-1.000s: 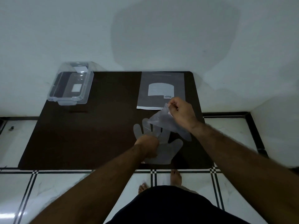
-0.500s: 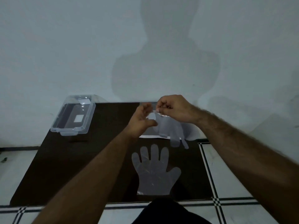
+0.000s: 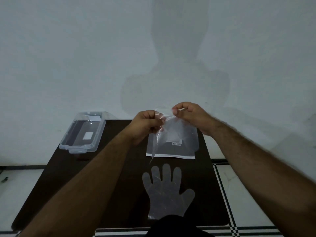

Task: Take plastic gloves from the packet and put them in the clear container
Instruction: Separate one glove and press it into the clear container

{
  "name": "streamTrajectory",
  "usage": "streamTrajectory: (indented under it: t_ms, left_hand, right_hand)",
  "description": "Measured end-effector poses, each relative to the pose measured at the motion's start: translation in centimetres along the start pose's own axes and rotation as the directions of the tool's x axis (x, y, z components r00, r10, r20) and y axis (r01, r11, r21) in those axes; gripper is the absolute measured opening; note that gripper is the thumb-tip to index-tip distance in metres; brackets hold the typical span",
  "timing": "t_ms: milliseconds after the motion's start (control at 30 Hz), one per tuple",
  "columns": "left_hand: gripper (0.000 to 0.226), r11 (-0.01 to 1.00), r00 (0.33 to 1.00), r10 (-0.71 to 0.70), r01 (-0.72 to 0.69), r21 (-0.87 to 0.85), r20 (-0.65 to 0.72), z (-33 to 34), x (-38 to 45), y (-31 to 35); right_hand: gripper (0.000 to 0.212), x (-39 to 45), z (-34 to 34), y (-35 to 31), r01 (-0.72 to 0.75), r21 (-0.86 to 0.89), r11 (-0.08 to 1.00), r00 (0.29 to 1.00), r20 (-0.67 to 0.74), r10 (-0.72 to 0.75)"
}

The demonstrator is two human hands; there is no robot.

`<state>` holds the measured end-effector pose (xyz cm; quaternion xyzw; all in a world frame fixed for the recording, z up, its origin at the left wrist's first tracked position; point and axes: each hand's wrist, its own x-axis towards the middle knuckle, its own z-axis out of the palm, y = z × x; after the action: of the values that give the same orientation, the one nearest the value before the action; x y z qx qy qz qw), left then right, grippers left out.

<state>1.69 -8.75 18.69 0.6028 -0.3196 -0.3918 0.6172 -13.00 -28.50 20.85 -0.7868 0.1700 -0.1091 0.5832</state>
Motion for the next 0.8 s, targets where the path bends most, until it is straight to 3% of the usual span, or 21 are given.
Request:
streamTrajectory:
  t_ms: [100, 233, 333, 433, 800]
  left_hand:
    - [0.007, 0.989, 0.997, -0.057, 0.051, -0.136, -0.043, -1.0, -0.3, 0.7]
    - [0.010, 0.966, 0.985, -0.140, 0.113, -0.233, -0.102, -3.6, -1.0, 1.0]
    - [0.014, 0.966, 0.972, -0.163, 0.122, -0.230, -0.168, -5.6, -1.8, 1.2]
    - [0.012, 0.977, 0.953, -0.159, 0.114, -0.179, -0.259, -7.6, -2.6, 1.5]
    - [0.018, 1.000, 0.940, -0.002, -0.008, -0.028, -0.341, -12.8, -4.0, 5.3]
  right_hand:
    - [0.048, -0.1, 0.5, 1.9, -0.063, 0.121, 0.991, 0.996, 0.076, 0.054]
    - [0.023, 0.5, 2.8, 2.8, -0.123, 0.063, 0.990, 0.991, 0.067, 0.118]
    - [0.016, 1.2, 4.0, 1.9, -0.175, 0.198, 0.964, 0.984, 0.073, 0.163]
    - [0.022, 2.2, 4.6, 0.1, -0.177, 0.309, 0.934, 0.984, 0.091, 0.156]
    - [0.011, 7.9, 6.5, -5.5, -0.035, 0.136, 0.990, 0.992, 0.127, 0.018]
